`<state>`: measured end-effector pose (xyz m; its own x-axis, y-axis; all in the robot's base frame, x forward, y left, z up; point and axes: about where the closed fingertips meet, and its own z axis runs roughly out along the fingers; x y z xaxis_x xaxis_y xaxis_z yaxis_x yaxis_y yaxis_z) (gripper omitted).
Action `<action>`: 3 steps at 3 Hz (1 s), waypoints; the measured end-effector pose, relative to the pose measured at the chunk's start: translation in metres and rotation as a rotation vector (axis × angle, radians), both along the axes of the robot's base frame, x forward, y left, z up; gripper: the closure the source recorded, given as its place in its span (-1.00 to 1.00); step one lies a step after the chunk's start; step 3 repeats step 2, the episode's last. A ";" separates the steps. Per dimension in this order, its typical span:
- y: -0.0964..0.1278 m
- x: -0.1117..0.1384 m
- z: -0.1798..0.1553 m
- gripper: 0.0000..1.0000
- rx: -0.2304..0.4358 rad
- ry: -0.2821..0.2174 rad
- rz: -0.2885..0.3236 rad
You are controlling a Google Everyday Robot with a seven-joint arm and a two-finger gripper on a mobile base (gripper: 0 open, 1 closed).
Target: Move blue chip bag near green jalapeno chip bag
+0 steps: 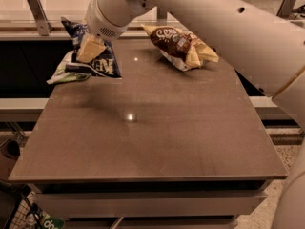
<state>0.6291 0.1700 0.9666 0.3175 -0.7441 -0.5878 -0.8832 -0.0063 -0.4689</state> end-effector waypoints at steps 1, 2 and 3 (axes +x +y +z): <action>0.001 -0.001 -0.001 -1.00 -0.001 0.001 0.002; 0.001 -0.001 -0.001 -1.00 -0.001 0.001 0.003; 0.001 -0.001 -0.001 -1.00 -0.001 0.001 0.003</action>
Offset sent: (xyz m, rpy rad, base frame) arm -0.0006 0.0013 -0.0007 -0.0009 0.0010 0.0024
